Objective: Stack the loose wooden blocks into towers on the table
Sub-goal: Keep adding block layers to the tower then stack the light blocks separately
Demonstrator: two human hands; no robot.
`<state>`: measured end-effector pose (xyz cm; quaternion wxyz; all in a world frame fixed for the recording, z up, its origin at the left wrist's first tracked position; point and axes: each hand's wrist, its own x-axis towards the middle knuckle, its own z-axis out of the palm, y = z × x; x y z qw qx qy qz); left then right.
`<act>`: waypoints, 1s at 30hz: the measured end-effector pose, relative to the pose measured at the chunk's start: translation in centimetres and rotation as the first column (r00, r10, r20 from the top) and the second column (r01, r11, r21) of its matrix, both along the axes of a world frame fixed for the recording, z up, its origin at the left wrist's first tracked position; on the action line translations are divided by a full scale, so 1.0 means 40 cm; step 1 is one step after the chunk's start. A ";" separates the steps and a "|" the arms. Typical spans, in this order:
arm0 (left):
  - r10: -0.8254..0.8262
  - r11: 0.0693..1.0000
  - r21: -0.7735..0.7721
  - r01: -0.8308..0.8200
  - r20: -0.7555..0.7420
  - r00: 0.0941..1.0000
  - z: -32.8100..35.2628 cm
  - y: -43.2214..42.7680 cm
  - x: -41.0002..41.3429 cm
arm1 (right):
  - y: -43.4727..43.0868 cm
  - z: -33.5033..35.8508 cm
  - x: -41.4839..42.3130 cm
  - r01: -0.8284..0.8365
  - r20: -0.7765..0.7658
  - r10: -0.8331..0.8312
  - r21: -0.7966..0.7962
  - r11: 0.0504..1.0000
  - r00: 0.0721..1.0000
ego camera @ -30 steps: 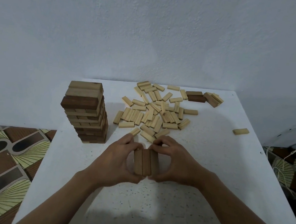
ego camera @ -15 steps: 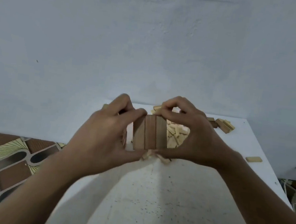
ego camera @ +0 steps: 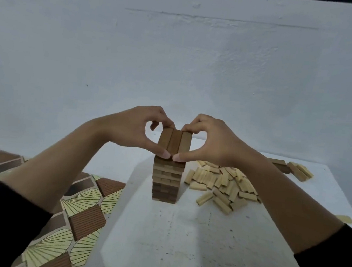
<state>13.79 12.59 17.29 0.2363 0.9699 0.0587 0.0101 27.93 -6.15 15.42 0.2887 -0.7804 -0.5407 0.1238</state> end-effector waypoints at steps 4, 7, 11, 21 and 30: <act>0.018 1.000 -0.024 -0.019 -0.012 1.000 -0.022 0.024 0.011 | 0.005 -0.003 0.001 0.000 0.001 0.000 -0.024 1.000 1.000; 0.022 0.999 -0.050 -0.023 -0.020 1.000 -0.040 0.033 0.014 | 0.007 -0.008 0.003 -0.003 0.029 0.005 -0.040 0.999 1.000; 0.024 0.998 -0.056 -0.024 -0.014 1.000 -0.057 0.033 0.013 | 0.010 -0.022 0.006 -0.005 0.061 0.008 -0.055 0.998 0.998; 0.039 0.995 -0.093 -0.037 0.015 0.999 -0.081 0.036 0.011 | 0.013 -0.033 0.003 0.001 0.061 0.003 -0.064 0.998 0.998; 0.043 0.993 -0.110 -0.042 0.008 0.999 -0.086 0.032 0.009 | 0.008 -0.039 0.002 0.009 0.050 -0.007 -0.049 0.999 0.999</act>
